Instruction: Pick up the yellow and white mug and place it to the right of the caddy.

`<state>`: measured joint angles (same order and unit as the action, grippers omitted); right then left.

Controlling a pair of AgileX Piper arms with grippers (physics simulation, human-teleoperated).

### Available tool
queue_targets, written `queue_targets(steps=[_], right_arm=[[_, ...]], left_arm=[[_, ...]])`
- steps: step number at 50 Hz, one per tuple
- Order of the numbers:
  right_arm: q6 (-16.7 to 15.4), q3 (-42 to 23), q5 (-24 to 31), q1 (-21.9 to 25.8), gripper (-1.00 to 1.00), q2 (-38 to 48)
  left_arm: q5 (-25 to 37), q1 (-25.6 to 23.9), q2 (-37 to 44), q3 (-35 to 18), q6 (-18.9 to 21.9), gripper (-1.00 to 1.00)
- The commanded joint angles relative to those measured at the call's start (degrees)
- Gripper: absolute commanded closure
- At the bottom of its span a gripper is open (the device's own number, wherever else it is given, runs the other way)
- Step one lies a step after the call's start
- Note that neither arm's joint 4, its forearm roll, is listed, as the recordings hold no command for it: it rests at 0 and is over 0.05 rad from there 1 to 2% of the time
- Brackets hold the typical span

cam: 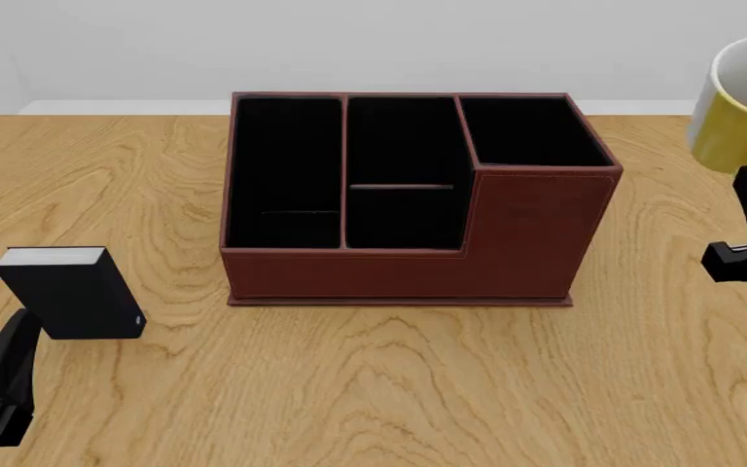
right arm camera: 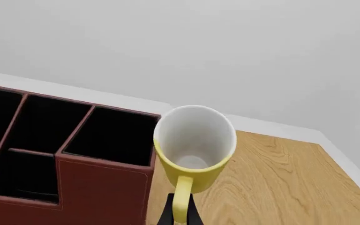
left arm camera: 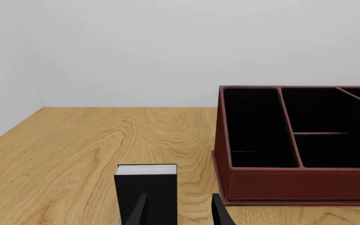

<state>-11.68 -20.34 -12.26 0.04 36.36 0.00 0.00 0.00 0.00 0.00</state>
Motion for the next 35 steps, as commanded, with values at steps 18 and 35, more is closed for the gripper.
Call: queue_targets(steps=[18,35], right_arm=[[2.37,3.56,-8.07,-1.21,1.0,7.53],[2.01,5.82,-14.26,-1.73,1.0,13.86]], left_arm=[[0.0,0.0,0.0,0.0,0.0,-1.0],[0.0,0.0,0.0,0.0,0.0,-1.0]])
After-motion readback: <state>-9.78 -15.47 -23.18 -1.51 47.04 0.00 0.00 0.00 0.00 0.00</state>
